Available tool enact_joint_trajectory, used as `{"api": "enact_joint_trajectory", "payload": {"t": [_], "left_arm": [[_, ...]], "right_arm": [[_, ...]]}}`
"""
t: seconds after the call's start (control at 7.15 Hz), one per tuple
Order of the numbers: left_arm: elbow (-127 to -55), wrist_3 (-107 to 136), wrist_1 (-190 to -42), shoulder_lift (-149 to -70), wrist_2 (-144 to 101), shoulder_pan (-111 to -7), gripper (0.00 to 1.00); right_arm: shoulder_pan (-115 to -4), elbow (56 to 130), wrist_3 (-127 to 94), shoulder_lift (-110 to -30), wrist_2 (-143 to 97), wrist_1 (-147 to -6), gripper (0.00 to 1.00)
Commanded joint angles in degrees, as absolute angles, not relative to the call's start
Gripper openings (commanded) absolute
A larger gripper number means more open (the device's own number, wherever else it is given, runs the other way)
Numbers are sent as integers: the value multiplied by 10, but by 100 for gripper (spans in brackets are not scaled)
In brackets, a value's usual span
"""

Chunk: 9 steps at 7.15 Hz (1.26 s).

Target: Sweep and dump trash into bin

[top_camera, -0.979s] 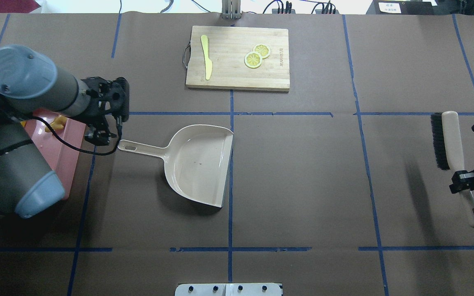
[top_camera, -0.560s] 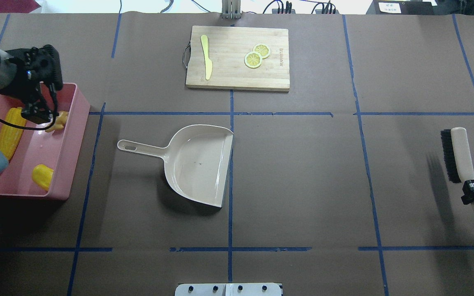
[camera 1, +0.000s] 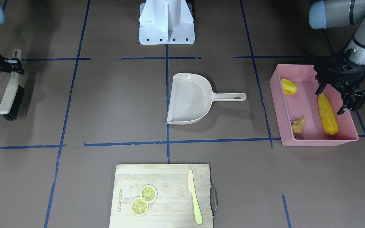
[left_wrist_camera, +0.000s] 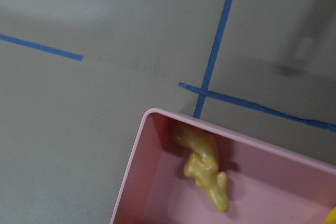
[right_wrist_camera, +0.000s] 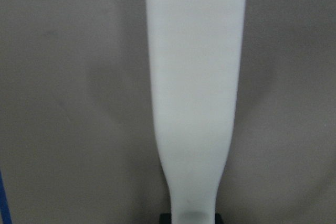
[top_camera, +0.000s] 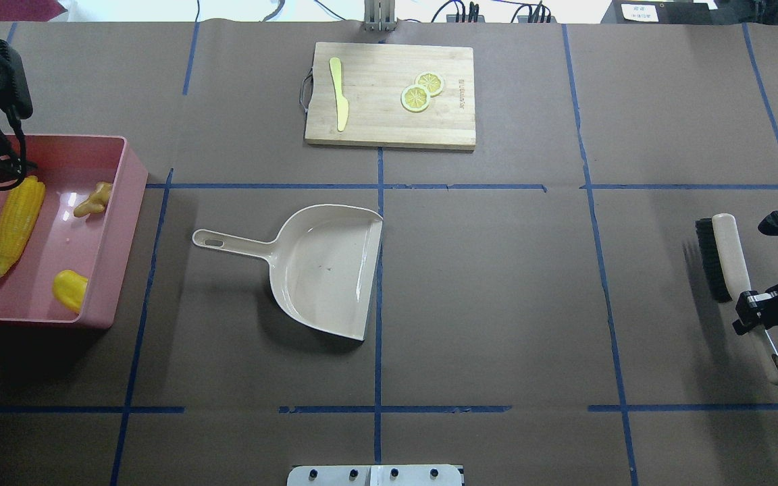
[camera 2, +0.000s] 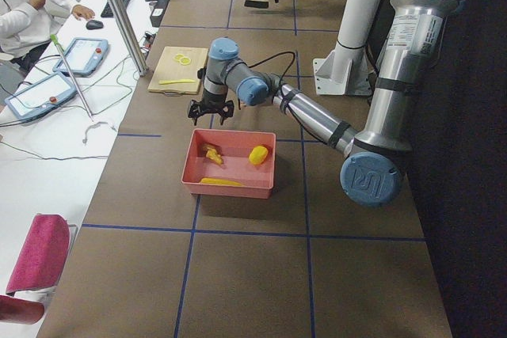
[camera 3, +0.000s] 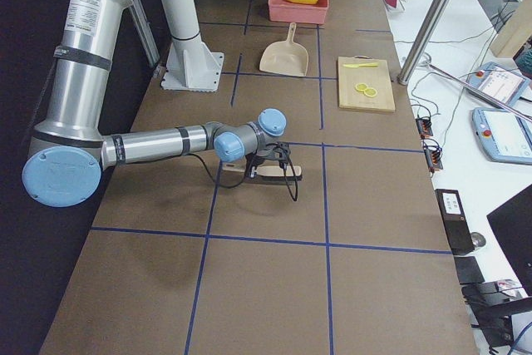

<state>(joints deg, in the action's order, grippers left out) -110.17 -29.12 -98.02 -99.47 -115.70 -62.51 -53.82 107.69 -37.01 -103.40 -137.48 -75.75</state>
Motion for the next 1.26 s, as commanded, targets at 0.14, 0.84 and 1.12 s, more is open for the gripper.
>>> {"api": "enact_joint_trajectory", "payload": {"t": [0.14, 0.84, 1.12], "left_arm": [[-1102, -292, -982, -987, -1157, -633, 99], [-1094, -316, -983, -977, -1162, -680, 99], [-1065, -252, -980, -954, -1191, -714, 99]], "right_arm": [[-537, 1071, -371, -1031, -1374, -757, 38], [-645, 1139, -361, -1056, -1360, -758, 100], [-741, 1132, -283, -1057, -1361, -768, 100]]}}
